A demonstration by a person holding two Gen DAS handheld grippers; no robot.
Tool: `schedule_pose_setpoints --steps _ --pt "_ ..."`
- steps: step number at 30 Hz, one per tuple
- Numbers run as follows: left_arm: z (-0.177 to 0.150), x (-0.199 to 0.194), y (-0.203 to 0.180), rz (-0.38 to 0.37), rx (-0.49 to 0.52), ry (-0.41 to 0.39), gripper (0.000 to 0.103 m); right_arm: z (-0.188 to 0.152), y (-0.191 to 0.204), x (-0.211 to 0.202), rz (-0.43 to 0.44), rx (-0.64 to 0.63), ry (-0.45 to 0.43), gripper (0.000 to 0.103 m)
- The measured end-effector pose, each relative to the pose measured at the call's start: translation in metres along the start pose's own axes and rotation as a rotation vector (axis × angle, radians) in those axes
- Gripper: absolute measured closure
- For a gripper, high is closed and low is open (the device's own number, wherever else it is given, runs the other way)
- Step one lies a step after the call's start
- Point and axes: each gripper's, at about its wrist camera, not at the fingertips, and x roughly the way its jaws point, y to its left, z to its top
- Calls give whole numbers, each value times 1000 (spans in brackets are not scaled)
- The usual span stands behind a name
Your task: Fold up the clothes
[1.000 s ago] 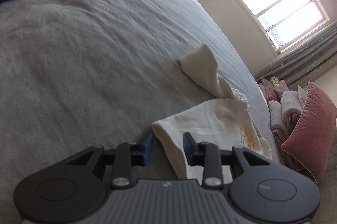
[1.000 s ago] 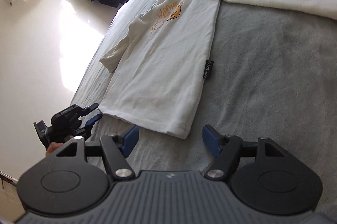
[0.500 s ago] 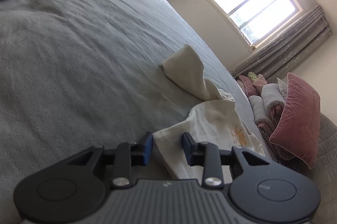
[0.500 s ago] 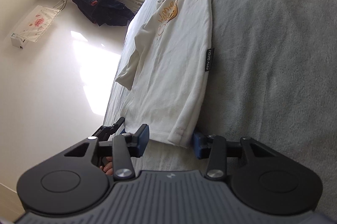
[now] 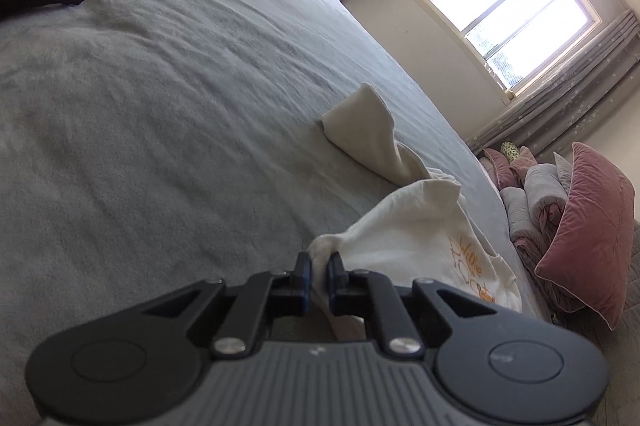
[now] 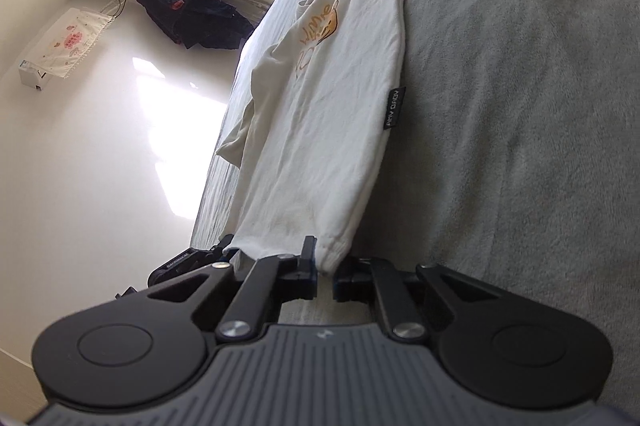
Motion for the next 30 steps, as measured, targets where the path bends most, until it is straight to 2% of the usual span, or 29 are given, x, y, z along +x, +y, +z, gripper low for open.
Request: schedule_pose_setpoints --steps 9,17,30 --pt "-28 -48 -30 77 162 25 95 5 -5 -41 -24 0 -23 95" --pt "-61 -99 -36 77 248 -5 95 -9 -1 -61 -82 -14 -3 97" --pt "-94 -151 -8 83 259 18 95 -44 20 -74 -155 -117 36 97"
